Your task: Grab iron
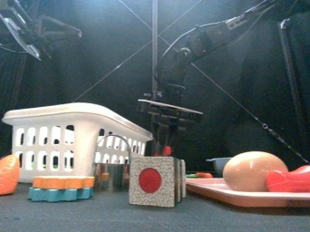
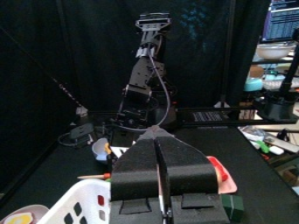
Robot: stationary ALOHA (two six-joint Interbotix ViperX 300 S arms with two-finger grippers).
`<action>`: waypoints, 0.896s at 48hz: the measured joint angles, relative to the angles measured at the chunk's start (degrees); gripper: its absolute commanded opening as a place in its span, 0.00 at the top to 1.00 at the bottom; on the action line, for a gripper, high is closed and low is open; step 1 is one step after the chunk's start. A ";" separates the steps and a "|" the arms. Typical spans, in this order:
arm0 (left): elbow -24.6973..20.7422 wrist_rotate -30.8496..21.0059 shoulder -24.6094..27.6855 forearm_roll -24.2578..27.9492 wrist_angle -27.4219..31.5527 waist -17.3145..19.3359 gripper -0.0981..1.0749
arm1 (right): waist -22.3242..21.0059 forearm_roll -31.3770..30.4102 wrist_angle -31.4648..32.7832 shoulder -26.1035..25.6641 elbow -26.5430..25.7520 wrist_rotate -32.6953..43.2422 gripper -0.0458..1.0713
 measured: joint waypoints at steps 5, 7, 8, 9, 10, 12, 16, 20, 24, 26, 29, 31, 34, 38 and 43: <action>0.00 0.00 0.00 0.00 -0.09 0.00 0.92 | -0.09 -0.09 0.18 0.00 0.26 -0.09 0.59; 0.00 0.00 0.00 0.09 -0.09 0.09 0.92 | 0.00 -0.26 0.18 0.00 0.35 -0.09 0.61; 0.00 0.00 -0.09 0.00 -0.09 0.09 0.92 | 0.00 -0.44 0.18 0.00 0.53 0.00 0.62; 0.00 0.00 -0.09 0.00 0.00 0.09 0.92 | 0.00 -0.53 0.18 0.00 0.53 -0.09 0.62; 0.00 0.00 0.00 0.00 0.00 0.09 0.92 | -0.09 -0.70 0.18 -0.09 0.53 0.00 0.63; 0.00 0.00 0.00 0.00 0.00 0.09 0.92 | 0.00 -0.97 0.18 -0.26 0.70 -0.09 0.63; 0.00 0.00 -0.09 0.00 0.00 0.09 0.92 | -0.09 -1.58 0.44 -0.79 0.97 -0.26 0.63; 0.09 0.00 -0.09 0.00 0.00 0.09 0.92 | -0.18 -2.20 0.79 -1.49 1.32 -0.26 0.63; 0.18 0.00 0.00 0.00 -0.09 0.09 0.92 | -0.18 -2.72 0.97 -2.64 1.58 -0.26 0.63; 0.18 0.00 0.00 0.00 0.00 0.09 0.92 | -0.26 -3.08 0.97 -3.25 1.76 -0.26 0.63; 0.18 0.00 0.00 0.00 0.00 0.09 0.92 | -0.26 -3.43 0.97 -3.78 2.11 -0.26 0.63; 0.18 0.00 0.00 0.00 0.00 0.09 0.92 | -0.18 -3.60 0.97 -3.96 2.37 -0.26 0.63; 0.18 0.00 -0.09 0.09 0.00 0.09 0.92 | -0.18 -3.69 1.05 -3.87 2.81 -0.18 0.63; 0.18 0.00 0.00 0.00 -0.09 0.18 0.92 | -0.18 -3.78 1.05 -3.96 3.16 -0.26 0.63; 0.18 0.00 0.00 0.00 0.00 0.35 0.92 | -0.18 -3.78 1.14 -3.87 3.25 -0.18 0.63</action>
